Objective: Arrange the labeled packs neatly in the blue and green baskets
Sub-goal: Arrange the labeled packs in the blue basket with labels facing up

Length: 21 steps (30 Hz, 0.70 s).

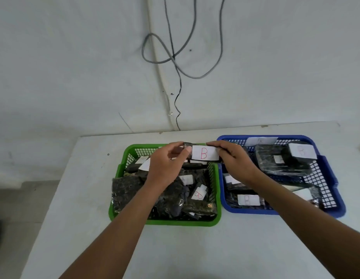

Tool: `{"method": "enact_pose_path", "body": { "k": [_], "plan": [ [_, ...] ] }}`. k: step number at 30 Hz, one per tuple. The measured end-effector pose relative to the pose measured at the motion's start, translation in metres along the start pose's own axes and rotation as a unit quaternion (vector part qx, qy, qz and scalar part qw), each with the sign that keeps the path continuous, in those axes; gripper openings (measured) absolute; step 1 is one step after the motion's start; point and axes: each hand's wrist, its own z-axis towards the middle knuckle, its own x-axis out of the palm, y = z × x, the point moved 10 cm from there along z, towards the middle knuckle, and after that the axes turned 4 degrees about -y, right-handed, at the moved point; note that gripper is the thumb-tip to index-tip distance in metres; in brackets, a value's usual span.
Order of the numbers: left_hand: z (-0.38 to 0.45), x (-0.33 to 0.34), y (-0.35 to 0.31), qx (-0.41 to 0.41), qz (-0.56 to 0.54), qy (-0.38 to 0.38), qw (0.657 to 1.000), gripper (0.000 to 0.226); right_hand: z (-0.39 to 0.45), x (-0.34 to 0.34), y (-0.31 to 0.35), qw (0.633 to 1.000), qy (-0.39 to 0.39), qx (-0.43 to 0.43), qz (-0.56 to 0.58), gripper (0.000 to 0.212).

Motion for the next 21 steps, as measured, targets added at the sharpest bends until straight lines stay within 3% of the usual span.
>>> {"method": "enact_pose_path", "body": {
  "k": [2,4,9,11,13,15,21],
  "plan": [
    [-0.007,0.027,-0.001,-0.052,-0.102,0.031,0.993,0.011,-0.014,-0.018,-0.005,1.0,-0.017,0.01,0.007,0.034],
    [-0.016,0.055,0.002,-0.111,-0.187,0.052,0.975,0.009,-0.029,-0.039,-0.013,0.998,-0.04,0.025,0.031,0.034],
    [-0.043,0.114,0.003,-0.183,-0.252,0.07,0.948,0.008,-0.067,-0.093,-0.038,0.991,-0.094,0.053,0.073,0.022],
    [-0.05,0.13,0.001,-0.165,-0.186,0.065,0.967,0.015,-0.08,-0.111,-0.053,0.99,-0.104,0.069,0.062,0.02],
    [-0.055,0.139,-0.001,-0.118,-0.045,0.06,0.99,0.038,-0.093,-0.13,-0.073,0.985,-0.13,0.1,0.06,0.018],
    [-0.06,0.147,0.003,-0.1,0.037,0.057,0.993,0.054,-0.105,-0.151,-0.098,0.973,-0.17,0.146,0.059,0.016],
    [-0.062,0.167,0.031,-0.118,0.124,0.042,0.984,0.066,-0.111,-0.186,-0.143,0.941,-0.249,0.224,0.05,0.017]
  ]
}}
